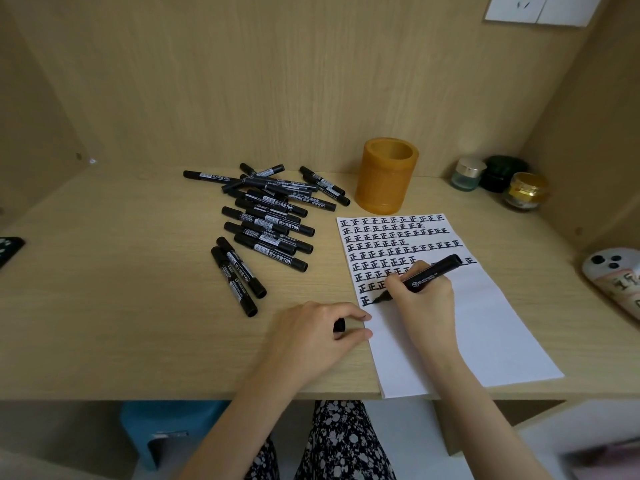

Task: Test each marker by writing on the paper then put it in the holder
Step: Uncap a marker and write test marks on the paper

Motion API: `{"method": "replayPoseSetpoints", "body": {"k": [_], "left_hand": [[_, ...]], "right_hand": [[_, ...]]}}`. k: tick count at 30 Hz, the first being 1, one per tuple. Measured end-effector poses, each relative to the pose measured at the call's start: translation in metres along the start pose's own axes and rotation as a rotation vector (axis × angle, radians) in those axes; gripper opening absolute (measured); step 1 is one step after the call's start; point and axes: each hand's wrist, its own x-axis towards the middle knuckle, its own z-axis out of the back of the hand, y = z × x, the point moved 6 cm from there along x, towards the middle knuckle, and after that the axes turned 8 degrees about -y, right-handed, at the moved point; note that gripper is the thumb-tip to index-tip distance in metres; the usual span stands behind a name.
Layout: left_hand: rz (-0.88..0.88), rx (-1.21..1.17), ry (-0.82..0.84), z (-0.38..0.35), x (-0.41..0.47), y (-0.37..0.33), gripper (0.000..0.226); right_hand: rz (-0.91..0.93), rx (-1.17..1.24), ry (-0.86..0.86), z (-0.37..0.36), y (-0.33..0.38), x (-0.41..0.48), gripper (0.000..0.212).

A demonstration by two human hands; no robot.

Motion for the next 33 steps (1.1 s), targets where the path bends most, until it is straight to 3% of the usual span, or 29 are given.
{"method": "replayPoseSetpoints", "body": {"k": [3,9,14,18,33], "left_hand": [[-0.014,-0.020,-0.010,0.002,-0.001,-0.003,0.031],[0.076,-0.369,-0.032,0.003,-0.002,0.001,0.017],[0.153,-0.547,-0.062,0.006,0.002,0.006,0.026],[0.215,-0.631,-0.106,0.007,0.003,0.010,0.029],[0.200,-0.728,-0.212,0.018,0.001,0.008,0.017]], "right_hand": [[-0.057,0.143,-0.036,0.005,-0.001,0.001,0.021],[-0.203,0.421,-0.041,0.010,-0.003,0.003,0.030],[-0.258,0.535,0.036,0.008,0.004,0.002,0.035],[-0.194,0.507,0.115,0.003,0.015,-0.002,0.045],[-0.063,0.393,0.257,-0.016,0.024,-0.015,0.028]]}}
